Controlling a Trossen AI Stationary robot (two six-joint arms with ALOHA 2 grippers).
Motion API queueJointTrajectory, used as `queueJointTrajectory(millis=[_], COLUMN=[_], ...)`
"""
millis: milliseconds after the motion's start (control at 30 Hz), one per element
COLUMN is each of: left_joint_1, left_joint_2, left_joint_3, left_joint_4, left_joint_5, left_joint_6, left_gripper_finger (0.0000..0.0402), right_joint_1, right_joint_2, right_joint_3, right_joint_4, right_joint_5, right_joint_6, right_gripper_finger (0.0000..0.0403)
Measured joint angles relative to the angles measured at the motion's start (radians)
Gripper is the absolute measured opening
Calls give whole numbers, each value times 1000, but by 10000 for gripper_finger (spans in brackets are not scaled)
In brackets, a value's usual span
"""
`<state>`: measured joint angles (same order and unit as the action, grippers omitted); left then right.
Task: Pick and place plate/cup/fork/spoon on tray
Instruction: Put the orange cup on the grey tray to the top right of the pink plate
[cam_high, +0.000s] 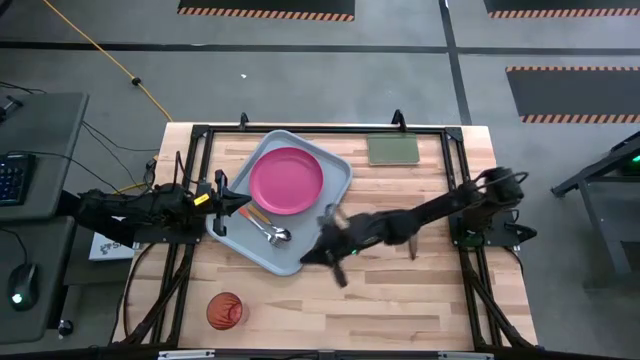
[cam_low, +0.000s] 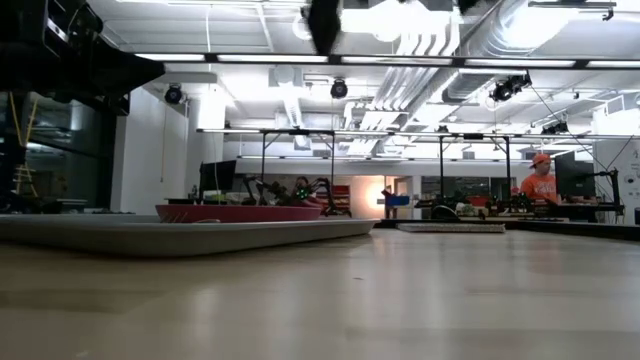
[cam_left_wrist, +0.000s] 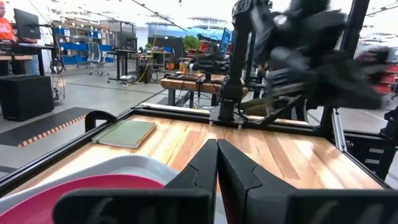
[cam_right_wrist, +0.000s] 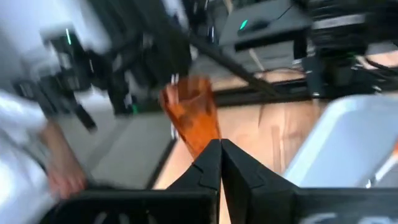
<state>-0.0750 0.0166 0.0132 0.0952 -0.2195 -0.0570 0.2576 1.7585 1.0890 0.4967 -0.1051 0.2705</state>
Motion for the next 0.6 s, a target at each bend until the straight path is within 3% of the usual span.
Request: queueJointTrajectory(millis=[133, 267, 433, 600], left_joint_1=[0, 0, 0, 0], left_joint_2=[0, 0, 0, 0], left_joint_3=[0, 0, 0, 0], left_joint_4=[0, 0, 0, -1], left_joint_5=[0, 0, 0, 0], left_joint_6=[0, 0, 0, -1], left_gripper_finger=[3, 3, 3, 3], right_joint_1=[22, 25, 40, 46], right_joint_2=[127, 244, 393, 539], right_joint_3=[315, 614, 913, 1134], right_joint_4=[-363, -644, -867, -965], right_joint_5=[24, -2, -145, -250], right_joint_6=[-157, -241, -352, -474], right_gripper_finger=[29, 91, 178, 229])
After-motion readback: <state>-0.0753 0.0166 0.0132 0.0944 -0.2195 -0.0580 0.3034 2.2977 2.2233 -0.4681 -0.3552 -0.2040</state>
